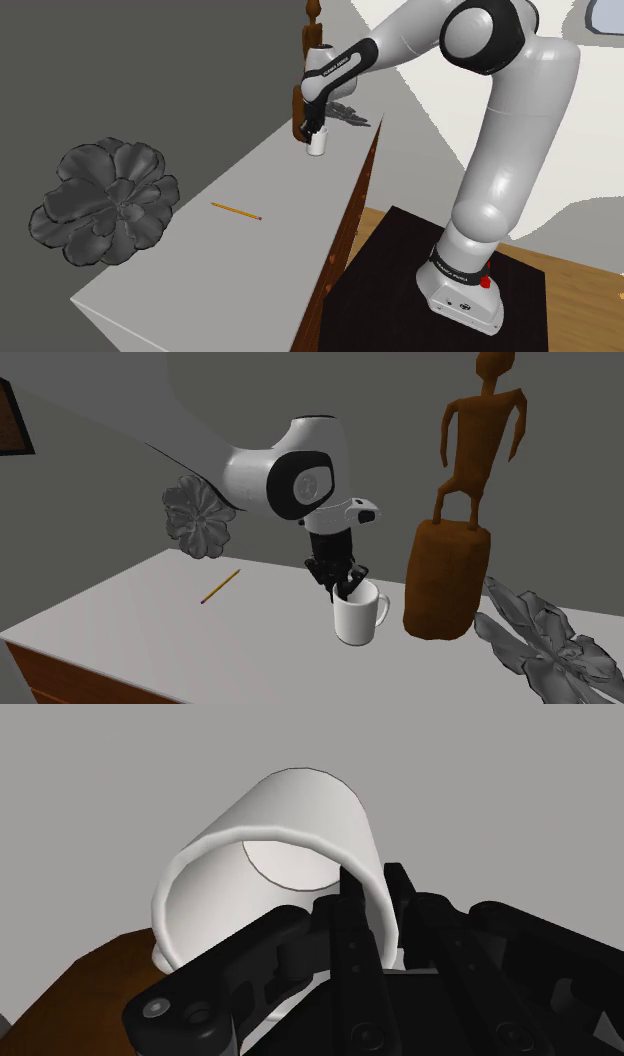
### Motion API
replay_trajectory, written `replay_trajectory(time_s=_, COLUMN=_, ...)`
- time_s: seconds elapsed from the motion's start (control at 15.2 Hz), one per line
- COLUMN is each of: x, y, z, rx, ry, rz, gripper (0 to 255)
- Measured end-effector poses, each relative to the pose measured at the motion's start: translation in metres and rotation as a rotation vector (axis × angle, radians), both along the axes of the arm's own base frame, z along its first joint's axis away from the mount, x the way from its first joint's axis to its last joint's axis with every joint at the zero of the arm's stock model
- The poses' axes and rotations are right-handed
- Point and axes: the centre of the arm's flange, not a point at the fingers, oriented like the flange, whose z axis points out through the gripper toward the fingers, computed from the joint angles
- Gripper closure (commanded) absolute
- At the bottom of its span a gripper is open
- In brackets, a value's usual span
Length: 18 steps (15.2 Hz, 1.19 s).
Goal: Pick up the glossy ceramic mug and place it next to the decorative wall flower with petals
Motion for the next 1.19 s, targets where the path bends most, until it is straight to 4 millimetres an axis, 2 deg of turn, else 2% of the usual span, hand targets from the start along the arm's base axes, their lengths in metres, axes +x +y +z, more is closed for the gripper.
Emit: replay_trajectory(time_s=1.19, x=-0.001, y=-0.001, z=0.095, rx=0.0, ry=0.0, rz=0.0, gripper=255)
